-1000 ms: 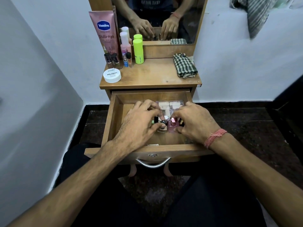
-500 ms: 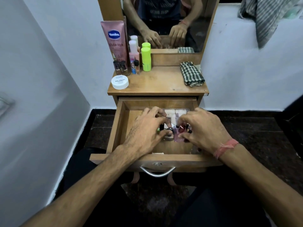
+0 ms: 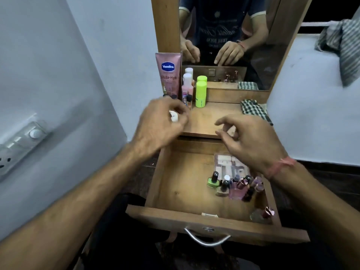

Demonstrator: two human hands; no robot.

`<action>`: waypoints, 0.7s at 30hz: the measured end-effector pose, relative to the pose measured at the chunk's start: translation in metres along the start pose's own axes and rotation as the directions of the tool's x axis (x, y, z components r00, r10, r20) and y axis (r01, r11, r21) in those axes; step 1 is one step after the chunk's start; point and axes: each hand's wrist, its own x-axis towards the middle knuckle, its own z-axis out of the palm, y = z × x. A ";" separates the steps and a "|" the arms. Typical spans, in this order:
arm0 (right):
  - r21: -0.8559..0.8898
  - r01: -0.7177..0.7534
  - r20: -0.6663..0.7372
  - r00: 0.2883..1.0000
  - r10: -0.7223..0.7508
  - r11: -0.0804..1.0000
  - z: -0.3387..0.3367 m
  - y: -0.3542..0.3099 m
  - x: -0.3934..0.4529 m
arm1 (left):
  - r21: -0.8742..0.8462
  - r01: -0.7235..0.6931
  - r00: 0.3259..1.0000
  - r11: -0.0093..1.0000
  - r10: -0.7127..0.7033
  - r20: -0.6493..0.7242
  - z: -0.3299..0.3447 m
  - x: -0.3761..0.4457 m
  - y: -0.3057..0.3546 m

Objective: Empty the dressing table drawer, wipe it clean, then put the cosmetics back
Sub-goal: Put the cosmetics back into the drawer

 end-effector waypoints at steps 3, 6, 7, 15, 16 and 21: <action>-0.010 0.011 -0.025 1.000 -0.012 1.000 0.021 -0.007 0.047 | 0.136 0.024 0.999 0.990 -0.018 -0.045 -0.011 0.040 -0.031; -0.059 -0.010 -0.012 1.000 0.009 0.998 0.041 -0.015 0.089 | 0.285 -0.019 0.999 0.958 0.010 0.031 -0.007 0.062 -0.053; -0.071 -0.024 -0.018 1.000 0.023 0.997 0.048 -0.016 0.100 | 0.310 -0.034 0.998 0.950 0.014 0.066 -0.005 0.065 -0.056; -0.157 -0.101 -0.059 0.994 0.093 0.982 0.086 -0.009 0.138 | 0.411 -0.105 0.991 0.906 0.062 0.118 0.013 0.084 -0.064; -0.150 -0.101 -0.067 0.994 0.092 0.984 0.089 -0.008 0.139 | 0.407 -0.100 0.992 0.908 0.059 0.113 0.014 0.085 -0.065; -0.031 -0.159 -0.103 0.983 0.155 0.987 0.094 -0.005 0.138 | 0.430 -0.073 0.996 0.900 0.044 0.076 0.016 0.087 -0.063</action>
